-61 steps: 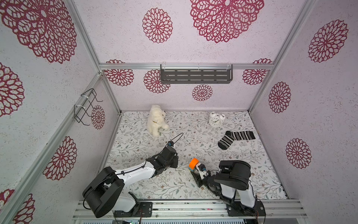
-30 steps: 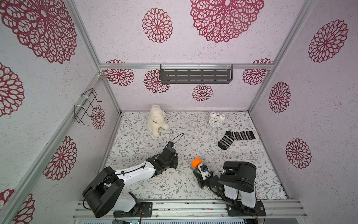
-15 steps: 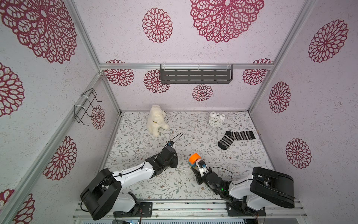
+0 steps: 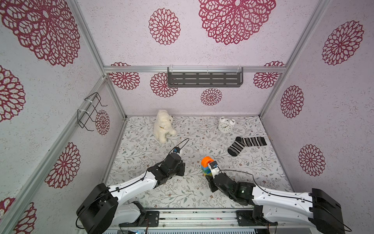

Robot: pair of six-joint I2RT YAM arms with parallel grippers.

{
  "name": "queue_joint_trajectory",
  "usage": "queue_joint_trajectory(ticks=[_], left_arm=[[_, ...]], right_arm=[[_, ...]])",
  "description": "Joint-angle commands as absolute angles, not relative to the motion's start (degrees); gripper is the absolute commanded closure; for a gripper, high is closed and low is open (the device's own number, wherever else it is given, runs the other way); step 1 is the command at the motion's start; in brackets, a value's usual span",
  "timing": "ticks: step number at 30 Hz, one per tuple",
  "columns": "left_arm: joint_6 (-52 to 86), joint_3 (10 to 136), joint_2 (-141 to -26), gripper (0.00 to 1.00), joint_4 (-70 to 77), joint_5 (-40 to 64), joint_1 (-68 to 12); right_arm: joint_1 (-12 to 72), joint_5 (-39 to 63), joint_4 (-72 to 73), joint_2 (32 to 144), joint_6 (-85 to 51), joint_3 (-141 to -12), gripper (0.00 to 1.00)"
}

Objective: Assemble an ice cream with lego
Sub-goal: Pick up the lego brick from the center of the board, then place the lego brick at the center of the board.

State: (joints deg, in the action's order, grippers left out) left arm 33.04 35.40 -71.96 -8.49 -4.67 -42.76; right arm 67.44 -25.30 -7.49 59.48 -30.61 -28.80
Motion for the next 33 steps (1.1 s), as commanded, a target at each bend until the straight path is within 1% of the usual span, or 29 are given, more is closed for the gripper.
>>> queue_joint_trajectory(ticks=[1,7,13,19,23,33], left_arm=[[31.93,35.06,-70.67,1.00,-11.00,-3.76,-43.42],[31.35,35.13,-70.07,1.00,-11.48,-2.29,-43.34],[30.91,33.67,-69.68,1.00,-10.50,-1.02,-43.11],[29.63,33.57,-71.33,1.00,-10.41,1.38,-42.64],[29.09,33.58,-72.29,1.00,-9.67,3.19,-42.37],[27.12,33.75,-75.87,1.00,-7.18,8.77,-42.10]], right_arm=[[67.24,-24.14,-23.82,59.69,-37.18,-33.62,0.77],[66.26,-21.51,-34.11,65.41,-40.22,-41.64,0.77],[61.84,-14.91,-36.35,68.20,-40.57,-44.12,0.77],[56.78,-7.84,-41.57,75.14,-35.24,-50.59,0.77],[54.44,-5.28,-45.11,79.54,-32.02,-55.38,0.77],[47.36,-0.05,-52.73,85.50,-26.91,-60.77,0.77]])
